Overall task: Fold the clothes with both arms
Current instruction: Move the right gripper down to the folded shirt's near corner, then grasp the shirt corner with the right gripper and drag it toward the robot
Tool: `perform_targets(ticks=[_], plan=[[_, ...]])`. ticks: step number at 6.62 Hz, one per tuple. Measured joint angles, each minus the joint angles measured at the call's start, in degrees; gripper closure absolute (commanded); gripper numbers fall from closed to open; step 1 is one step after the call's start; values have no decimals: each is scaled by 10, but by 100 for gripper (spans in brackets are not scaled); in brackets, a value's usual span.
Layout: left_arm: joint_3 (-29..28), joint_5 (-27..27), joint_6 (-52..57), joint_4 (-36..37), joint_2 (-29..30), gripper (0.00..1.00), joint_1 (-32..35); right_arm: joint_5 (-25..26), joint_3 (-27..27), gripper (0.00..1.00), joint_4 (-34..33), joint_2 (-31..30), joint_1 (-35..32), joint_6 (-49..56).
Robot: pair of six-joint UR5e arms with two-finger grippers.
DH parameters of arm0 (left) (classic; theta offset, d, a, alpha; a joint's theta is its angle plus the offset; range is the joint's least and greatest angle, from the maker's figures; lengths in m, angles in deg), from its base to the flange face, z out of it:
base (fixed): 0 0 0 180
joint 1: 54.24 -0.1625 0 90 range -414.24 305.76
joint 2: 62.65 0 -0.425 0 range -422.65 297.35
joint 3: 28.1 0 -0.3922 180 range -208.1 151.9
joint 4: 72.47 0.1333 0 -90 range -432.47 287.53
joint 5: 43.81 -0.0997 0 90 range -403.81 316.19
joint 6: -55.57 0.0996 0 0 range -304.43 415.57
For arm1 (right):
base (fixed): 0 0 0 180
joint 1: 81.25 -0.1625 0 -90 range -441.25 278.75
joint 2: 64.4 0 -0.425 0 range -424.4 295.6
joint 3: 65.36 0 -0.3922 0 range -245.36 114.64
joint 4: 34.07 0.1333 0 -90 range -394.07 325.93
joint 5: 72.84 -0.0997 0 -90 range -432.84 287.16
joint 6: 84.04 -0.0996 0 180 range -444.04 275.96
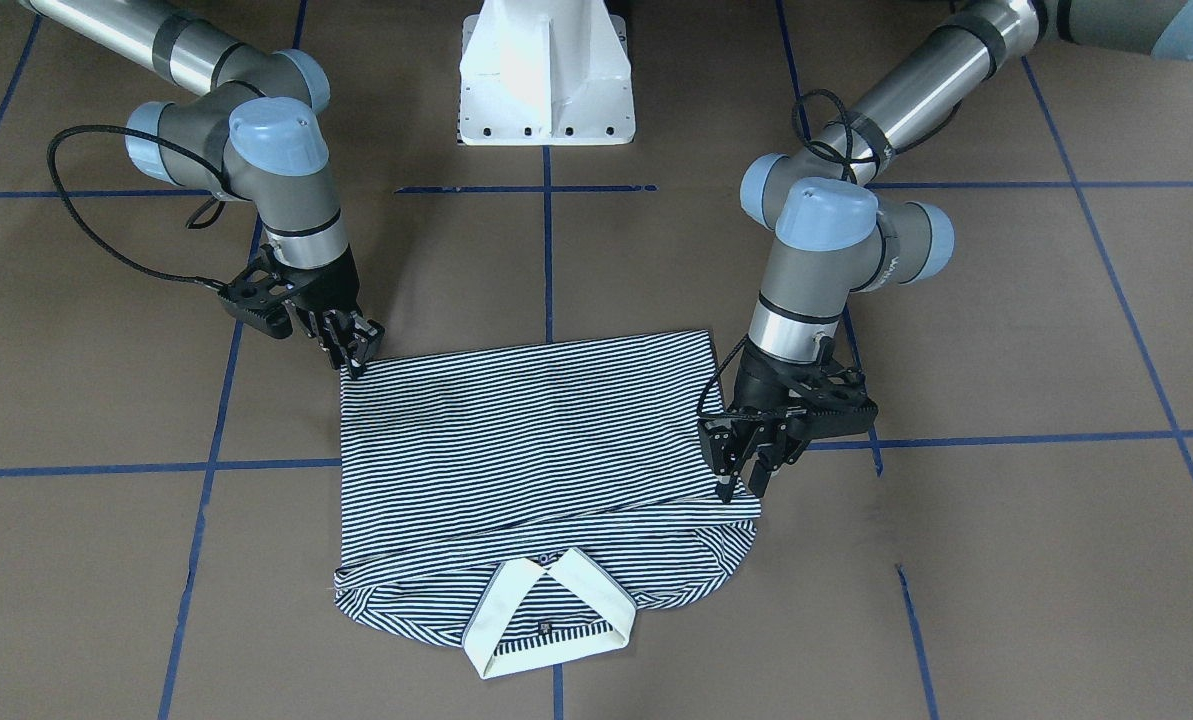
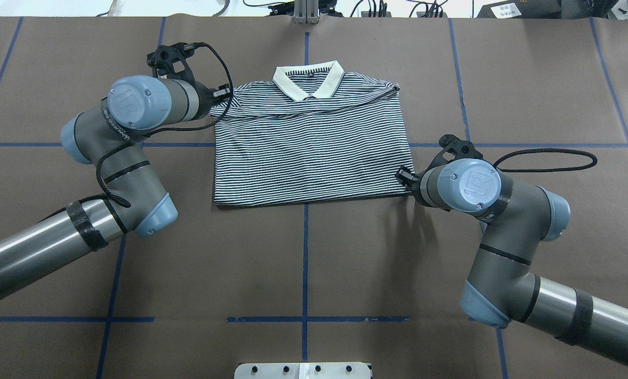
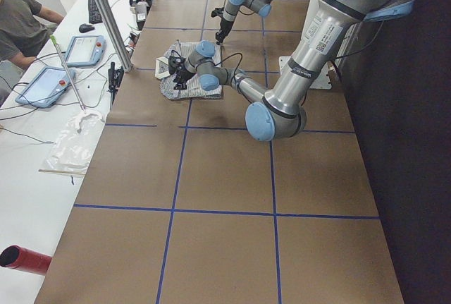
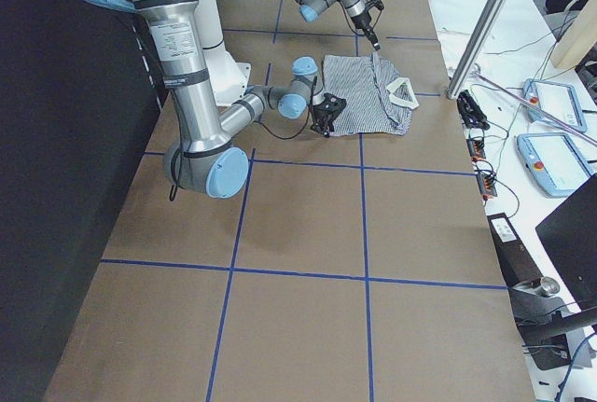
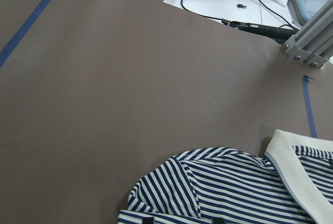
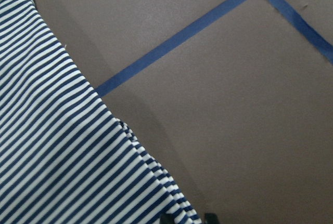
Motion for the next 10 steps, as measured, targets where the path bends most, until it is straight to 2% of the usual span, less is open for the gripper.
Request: perform_targets(ticks=[3, 4, 6, 7, 8, 9, 10], plan=[[0, 0, 0, 0, 0, 53, 0, -2, 11, 100, -1, -4, 0, -3], [0, 0, 0, 0, 0, 53, 0, -4, 38, 100, -7, -17, 3, -4], [10, 1, -2, 0, 1, 53, 0, -7, 190, 100, -87, -91, 60, -23], [20, 1, -2, 0, 1, 53, -1, -7, 266, 100, -140, -119, 118, -64], [32, 2, -3, 1, 1, 53, -3, -7, 320, 100, -185, -135, 180, -94], [49, 4, -5, 3, -2, 53, -9, -7, 351, 1, -233, -143, 244, -108], [73, 18, -10, 6, -13, 53, -16, -7, 361, 0, -264, -146, 288, -118]])
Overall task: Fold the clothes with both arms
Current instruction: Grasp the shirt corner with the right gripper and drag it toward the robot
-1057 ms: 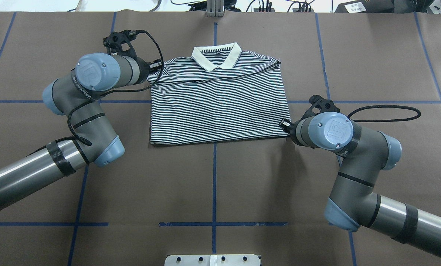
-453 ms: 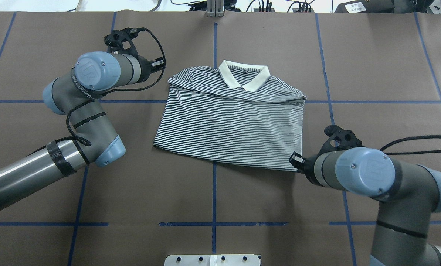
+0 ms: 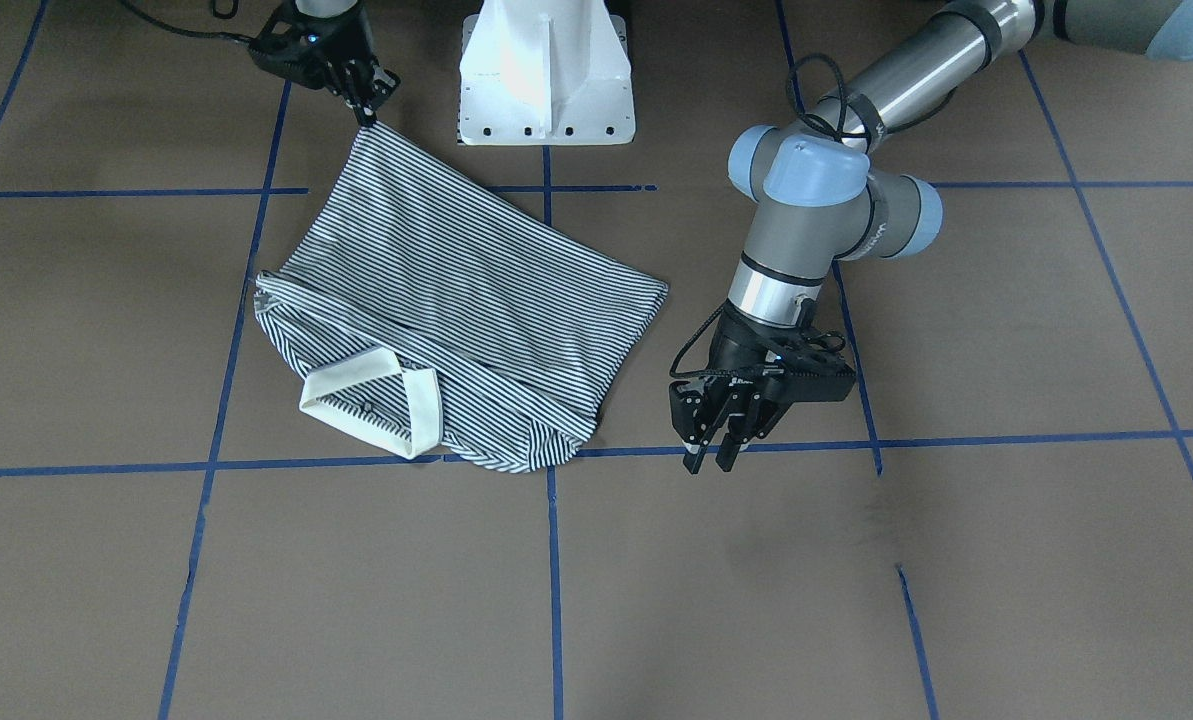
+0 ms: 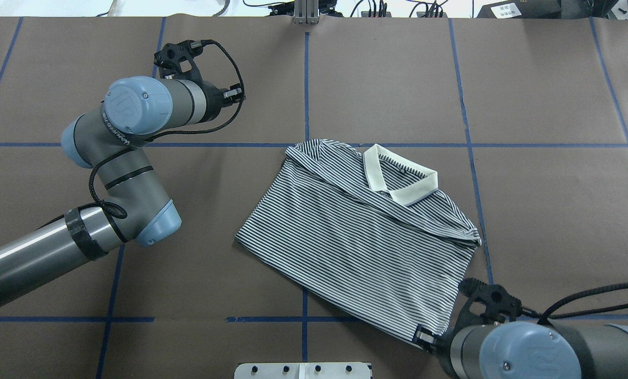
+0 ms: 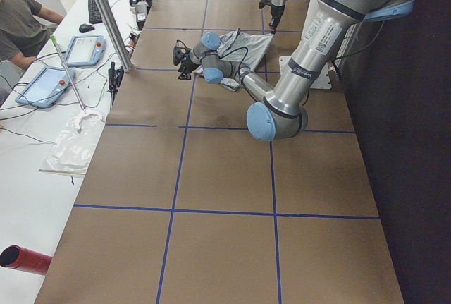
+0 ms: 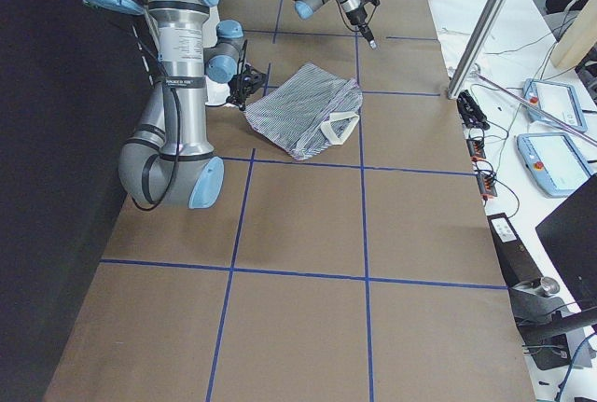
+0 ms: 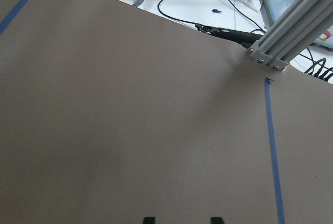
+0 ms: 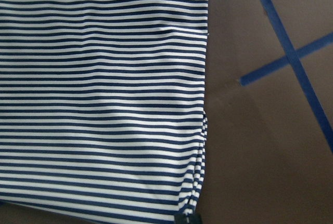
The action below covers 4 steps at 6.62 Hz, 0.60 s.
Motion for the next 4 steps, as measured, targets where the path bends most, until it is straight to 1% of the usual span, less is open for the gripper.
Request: perform_targets(ticks=[1, 2, 3, 4], plan=[[36, 29, -11, 3, -20, 53, -4, 0, 4, 0, -13, -1, 19, -13], [89, 62, -38, 13, -48, 53, -12, 0, 9, 0, -18, -1, 19, -21], [149, 78, -77, 46, -74, 48, -35, 0, 19, 0, -20, 0, 1, -25], [210, 78, -116, 106, -93, 46, -74, 0, 29, 0, -20, 3, -34, -26]])
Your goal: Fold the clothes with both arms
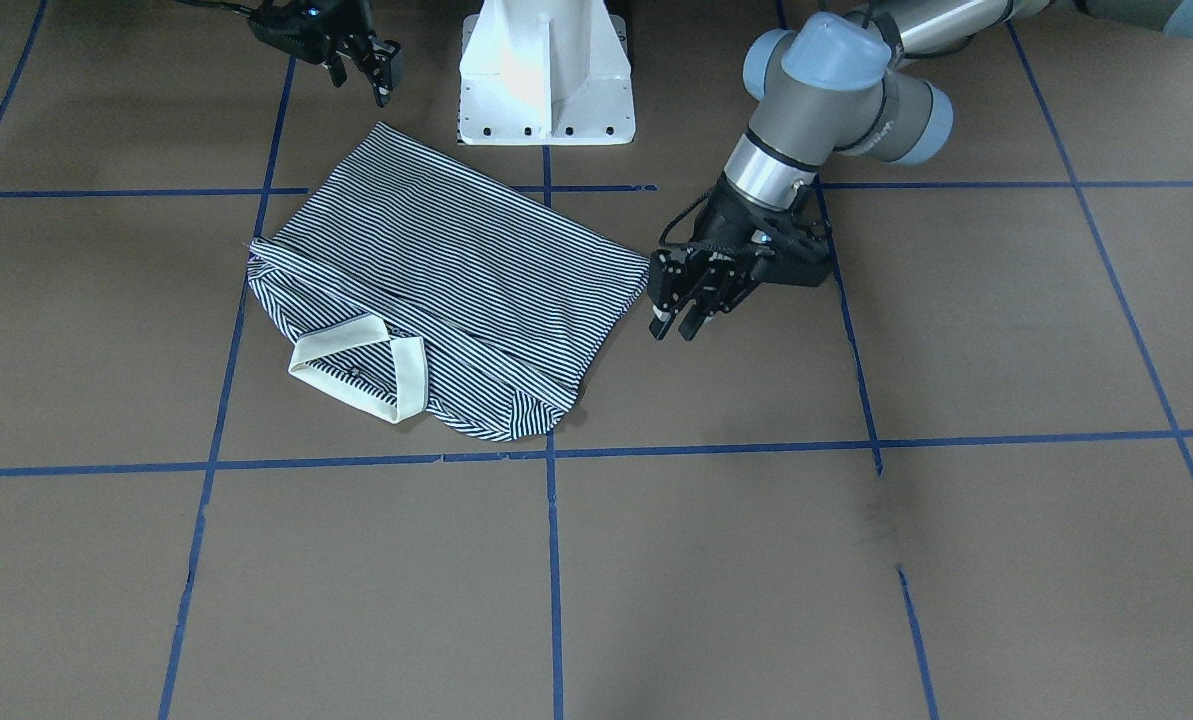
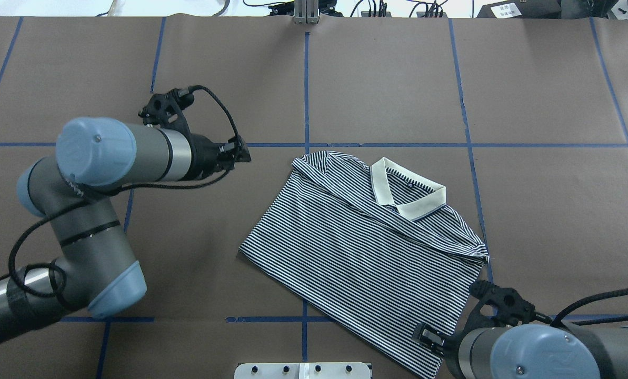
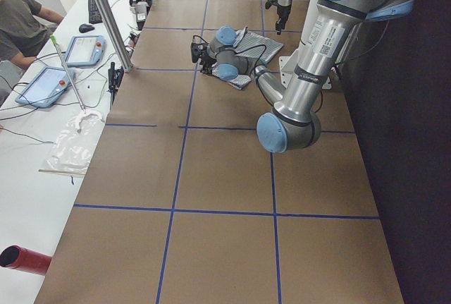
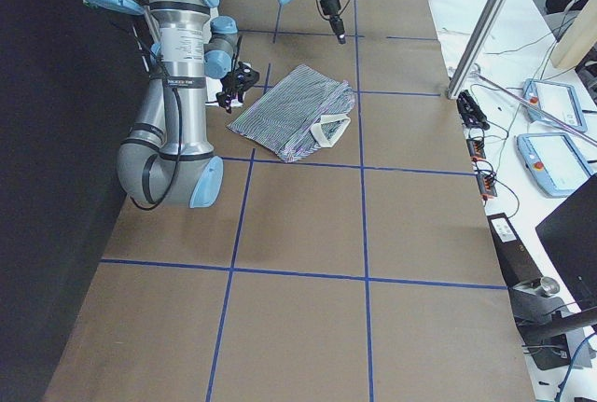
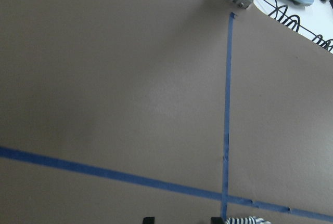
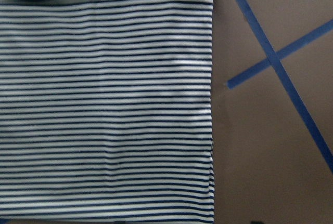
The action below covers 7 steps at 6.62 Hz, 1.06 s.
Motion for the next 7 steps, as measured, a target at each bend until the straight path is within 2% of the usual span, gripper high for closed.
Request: perform_targets(ticks=[1, 3, 5, 7], plan=[[33, -20, -29, 54, -9, 44, -45, 2, 1, 0, 0, 8, -39, 1], [33, -69, -52, 104, -19, 43, -111, 6, -13, 0, 0, 24, -100, 6], [4, -92, -55, 123, -16, 44, -136, 7, -28, 0, 0, 45, -122, 8], [-5, -99, -55, 127, -15, 51, -144, 7, -41, 0, 1, 57, -134, 10]])
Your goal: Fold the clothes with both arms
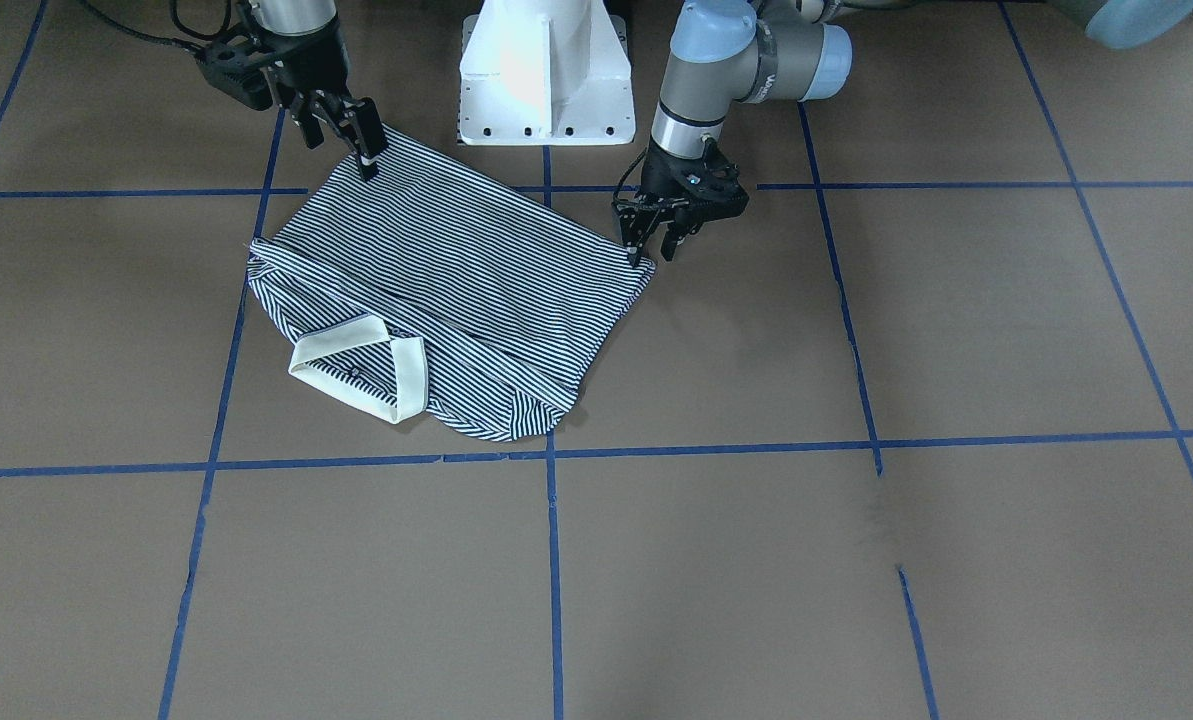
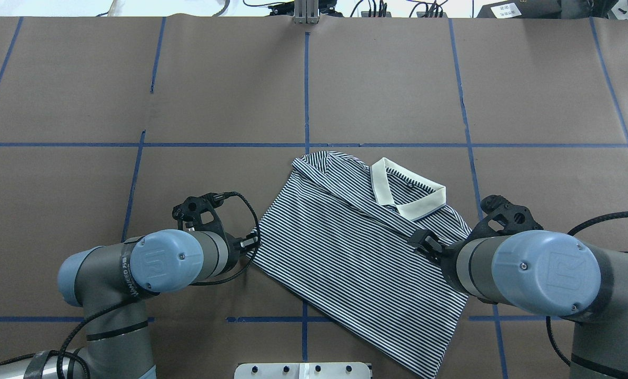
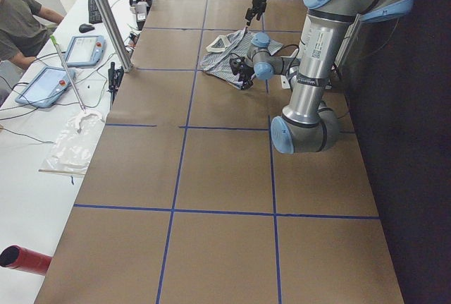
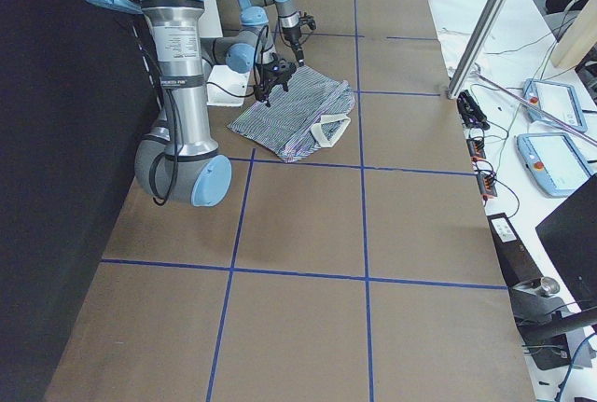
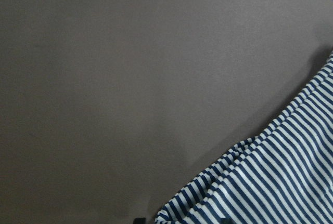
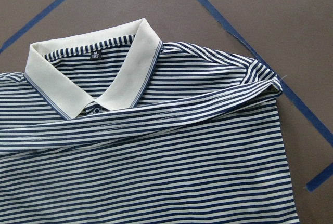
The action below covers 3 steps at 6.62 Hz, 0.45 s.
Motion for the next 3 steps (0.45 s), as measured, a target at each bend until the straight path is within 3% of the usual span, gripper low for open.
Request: perform_targets(ticks=[1, 2, 3], plan=[[-4, -1, 0, 0, 0, 58, -2, 0, -3, 0, 0, 2, -2, 1], [-9, -2, 1, 1, 0, 83, -2, 0, -4, 0, 0, 2, -3, 1], [-11, -2, 1, 1, 1, 100, -2, -1, -5, 0, 0, 2, -3, 1]])
